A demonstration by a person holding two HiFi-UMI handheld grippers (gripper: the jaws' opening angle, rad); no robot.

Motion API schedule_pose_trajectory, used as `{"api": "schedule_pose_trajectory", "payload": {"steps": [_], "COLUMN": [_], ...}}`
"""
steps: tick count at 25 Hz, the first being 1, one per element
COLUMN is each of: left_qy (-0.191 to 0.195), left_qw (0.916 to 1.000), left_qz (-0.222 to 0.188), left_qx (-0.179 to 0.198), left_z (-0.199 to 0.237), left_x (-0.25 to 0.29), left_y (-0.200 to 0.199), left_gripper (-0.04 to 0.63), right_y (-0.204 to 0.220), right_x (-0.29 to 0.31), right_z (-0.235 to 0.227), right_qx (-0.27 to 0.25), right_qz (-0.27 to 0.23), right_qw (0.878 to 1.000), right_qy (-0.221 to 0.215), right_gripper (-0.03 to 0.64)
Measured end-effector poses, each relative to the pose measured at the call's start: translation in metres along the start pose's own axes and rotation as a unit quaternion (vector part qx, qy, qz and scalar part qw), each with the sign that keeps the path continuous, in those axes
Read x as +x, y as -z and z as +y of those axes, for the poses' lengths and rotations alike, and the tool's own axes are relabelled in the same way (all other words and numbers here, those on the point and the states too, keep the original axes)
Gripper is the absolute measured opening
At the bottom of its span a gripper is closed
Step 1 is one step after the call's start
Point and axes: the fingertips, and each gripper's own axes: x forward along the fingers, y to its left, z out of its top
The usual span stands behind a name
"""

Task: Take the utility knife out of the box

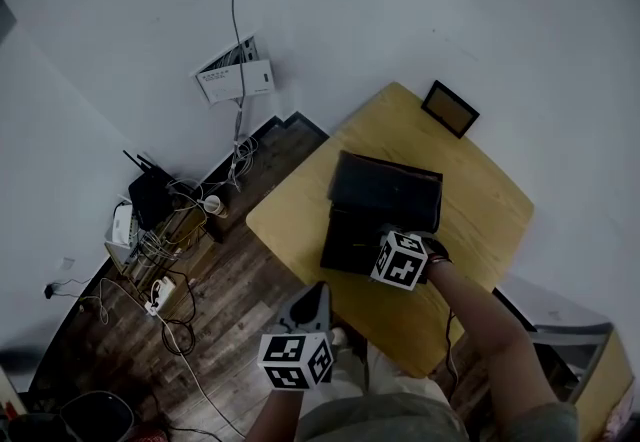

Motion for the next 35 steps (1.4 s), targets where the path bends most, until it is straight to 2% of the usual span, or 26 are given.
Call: {"api": "schedule_pose_trajectory", "payload": {"steps": [12, 19, 23, 30, 35], "left_qy": [0.000, 0.003, 0.010, 0.024, 0.024], "left_qw": [1.0000, 1.0000, 0.9999, 0.9994, 0.9989], "left_qz": [0.003, -0.002, -0.003, -0.012, -0.027], "left_qx": [-0.005, 0.000, 0.009, 0.023, 0.030], "left_z": [0.001, 0.000, -0.009, -0.031, -0.045], "left_x": [-0.001, -0.014, -0.023, -0.046, -0.057], "left_y": [0.004, 0.004, 0.005, 0.006, 0.005], "left_gripper": [0.003, 0.004, 0.004, 0.003, 0.003], "right_y": [0.001, -0.005, -0.010, -0.021, -0.025], "right_x": [0.003, -0.015, -0.037, -0.096, -0.141], "right_z": [-0.004, -0.001, 0.003, 0.022, 0.045], "right_qx": [-0.010, 0.021, 0.041, 0.077, 0.104], "right_qz": [0.006, -0.016, -0.040, -0.105, -0.167], "right_qw": [1.000, 0.999, 0.996, 0.982, 0.964], "right_qy": [0.026, 0.046, 0.072, 0.138, 0.178], "right_gripper": [0.051, 0.049, 0.049, 0.049, 0.049]}}
